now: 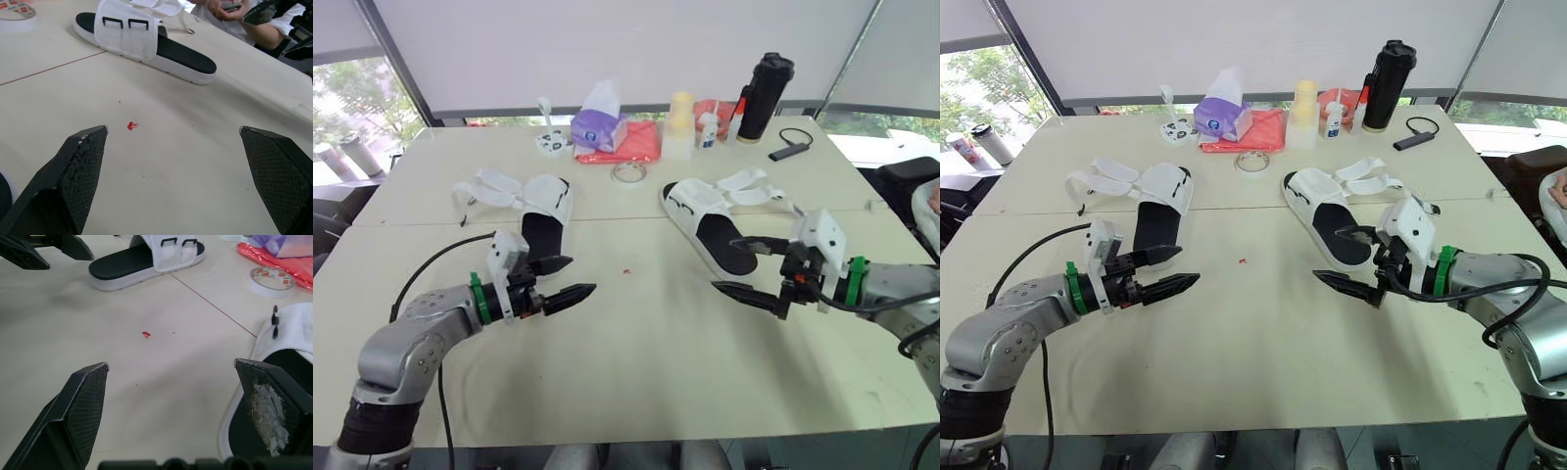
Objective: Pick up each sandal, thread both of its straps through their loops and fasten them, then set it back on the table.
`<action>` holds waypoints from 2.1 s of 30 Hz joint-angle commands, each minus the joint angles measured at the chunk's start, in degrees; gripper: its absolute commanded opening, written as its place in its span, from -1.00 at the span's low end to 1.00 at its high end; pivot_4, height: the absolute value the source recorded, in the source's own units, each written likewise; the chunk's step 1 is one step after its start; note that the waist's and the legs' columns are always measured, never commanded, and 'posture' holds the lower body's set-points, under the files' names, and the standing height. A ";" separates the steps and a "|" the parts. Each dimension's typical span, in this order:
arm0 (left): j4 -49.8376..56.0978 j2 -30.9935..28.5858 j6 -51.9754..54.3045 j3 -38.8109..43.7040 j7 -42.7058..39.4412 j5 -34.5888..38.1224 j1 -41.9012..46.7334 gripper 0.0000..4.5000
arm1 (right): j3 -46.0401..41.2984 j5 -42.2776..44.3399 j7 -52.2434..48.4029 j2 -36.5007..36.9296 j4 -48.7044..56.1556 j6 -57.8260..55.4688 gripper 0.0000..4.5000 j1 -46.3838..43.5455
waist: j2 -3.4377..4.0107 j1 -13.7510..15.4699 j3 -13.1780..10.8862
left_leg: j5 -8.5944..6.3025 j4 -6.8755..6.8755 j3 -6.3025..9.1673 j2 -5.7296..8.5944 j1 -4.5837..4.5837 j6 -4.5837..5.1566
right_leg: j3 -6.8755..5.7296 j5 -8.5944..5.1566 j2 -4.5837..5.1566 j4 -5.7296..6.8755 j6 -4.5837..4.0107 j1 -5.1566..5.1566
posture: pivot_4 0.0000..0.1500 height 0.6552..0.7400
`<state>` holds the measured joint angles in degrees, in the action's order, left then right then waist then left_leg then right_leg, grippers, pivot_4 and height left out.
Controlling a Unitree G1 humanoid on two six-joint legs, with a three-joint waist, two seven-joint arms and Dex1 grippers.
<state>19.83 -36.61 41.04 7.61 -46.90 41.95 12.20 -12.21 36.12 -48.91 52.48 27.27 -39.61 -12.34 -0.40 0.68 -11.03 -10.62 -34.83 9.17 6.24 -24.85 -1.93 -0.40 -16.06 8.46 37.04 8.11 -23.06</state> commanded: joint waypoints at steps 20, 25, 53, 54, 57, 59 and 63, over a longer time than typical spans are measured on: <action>2.39 1.09 0.63 1.07 1.71 2.96 0.65 1.00 | -0.62 -0.71 2.64 -1.75 1.81 0.94 0.96 -0.32 | 0.00 0.06 0.00 | 0.00 -0.01 0.00 0.00 0.00 0.00 | 0.02 0.01 0.00 0.02 0.01 0.00 | 1.00 1.00; 2.39 1.17 0.46 0.55 1.98 2.82 0.89 1.00 | 0.61 -1.73 3.97 -2.84 1.32 0.63 0.96 0.01 | 0.00 0.03 0.00 | 0.00 -0.01 0.00 0.00 0.00 0.00 | 0.02 0.01 0.00 0.01 0.01 0.00 | 1.00 1.00; 2.35 4.86 -4.99 -2.45 3.54 -2.62 1.42 1.00 | -25.41 9.01 54.10 -43.18 -27.79 -37.48 0.96 -31.72 | 0.06 -0.27 0.02 | 0.11 0.05 0.17 -0.15 0.01 -0.15 | 0.22 0.23 -0.46 0.10 -0.03 -0.12 | 1.00 1.00; 2.41 4.94 -4.98 -2.47 3.59 -2.64 1.38 1.00 | -27.39 8.88 56.85 -44.64 -29.34 -37.47 0.96 -32.74 | 0.07 -0.42 0.03 | 0.11 0.06 0.16 -0.16 0.01 -0.16 | 0.24 0.23 -0.47 0.13 -0.04 -0.14 | 1.00 1.00; 2.52 4.98 -5.00 -2.42 3.61 -2.73 1.21 1.00 | -31.17 8.54 61.79 -47.19 -32.71 -35.76 0.96 -34.63 | 0.09 -1.17 0.04 | 0.14 0.07 0.17 -0.18 0.01 -0.19 | 0.25 0.26 -0.54 0.17 -0.05 -0.17 | 1.00 1.00; 2.64 4.97 -4.99 -2.36 3.66 -2.74 1.06 1.00 | -32.59 9.45 62.76 -47.90 -33.89 -34.17 0.96 -35.76 | 0.12 -1.55 0.06 | 0.17 0.11 0.19 -0.19 0.01 -0.24 | 0.25 0.27 -0.59 0.18 -0.07 -0.18 | 1.00 1.00; 3.17 5.11 -4.90 -2.27 4.00 -2.62 0.54 1.00 | -33.96 11.12 64.27 -48.69 -37.59 -30.80 0.96 -38.59 | 0.14 -1.84 0.06 | 0.19 0.12 0.17 -0.23 0.05 -0.28 | 0.25 0.33 -0.69 0.19 -0.15 -0.19 | 1.00 1.00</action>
<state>20.65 -31.49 36.94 4.97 -43.17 39.19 12.89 -45.51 45.37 14.97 4.08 -10.15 -72.07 -48.84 -0.26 -1.16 -10.96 -10.42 -34.71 9.34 5.99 -24.79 -2.22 -0.15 -15.72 7.75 37.24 7.95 -23.25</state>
